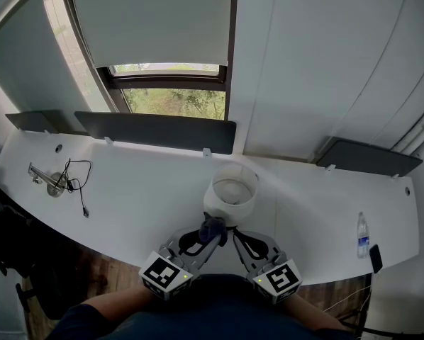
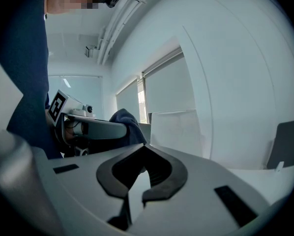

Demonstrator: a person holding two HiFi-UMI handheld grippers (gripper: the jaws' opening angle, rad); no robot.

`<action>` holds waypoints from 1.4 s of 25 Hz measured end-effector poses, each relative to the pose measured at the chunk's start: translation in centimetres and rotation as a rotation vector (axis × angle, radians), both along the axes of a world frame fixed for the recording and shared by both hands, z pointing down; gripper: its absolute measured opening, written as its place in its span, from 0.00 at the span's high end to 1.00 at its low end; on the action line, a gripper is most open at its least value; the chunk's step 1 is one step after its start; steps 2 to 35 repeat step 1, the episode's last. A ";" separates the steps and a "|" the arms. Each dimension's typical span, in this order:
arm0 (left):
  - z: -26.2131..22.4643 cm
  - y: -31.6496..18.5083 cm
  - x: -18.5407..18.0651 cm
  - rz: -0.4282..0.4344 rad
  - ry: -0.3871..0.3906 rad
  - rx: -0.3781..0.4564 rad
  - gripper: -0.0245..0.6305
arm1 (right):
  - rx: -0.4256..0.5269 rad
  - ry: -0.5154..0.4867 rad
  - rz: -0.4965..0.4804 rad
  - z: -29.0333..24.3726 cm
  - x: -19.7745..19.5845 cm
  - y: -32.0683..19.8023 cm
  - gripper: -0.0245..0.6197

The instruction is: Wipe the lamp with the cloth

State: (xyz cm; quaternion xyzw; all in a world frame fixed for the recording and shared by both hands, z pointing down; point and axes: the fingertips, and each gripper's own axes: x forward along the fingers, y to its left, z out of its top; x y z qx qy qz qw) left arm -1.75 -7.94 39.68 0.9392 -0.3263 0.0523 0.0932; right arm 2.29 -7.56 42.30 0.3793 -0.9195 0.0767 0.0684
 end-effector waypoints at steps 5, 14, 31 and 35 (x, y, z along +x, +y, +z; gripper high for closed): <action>0.1 0.0 0.0 0.004 -0.006 0.006 0.83 | 0.001 0.000 0.000 0.0 0.0 0.0 0.95; 0.1 0.0 0.0 0.004 -0.006 0.006 0.83 | 0.001 0.000 0.000 0.0 0.0 0.0 0.95; 0.1 0.0 0.0 0.004 -0.006 0.006 0.83 | 0.001 0.000 0.000 0.0 0.0 0.0 0.95; 0.1 0.0 0.0 0.004 -0.006 0.006 0.83 | 0.001 0.000 0.000 0.0 0.0 0.0 0.95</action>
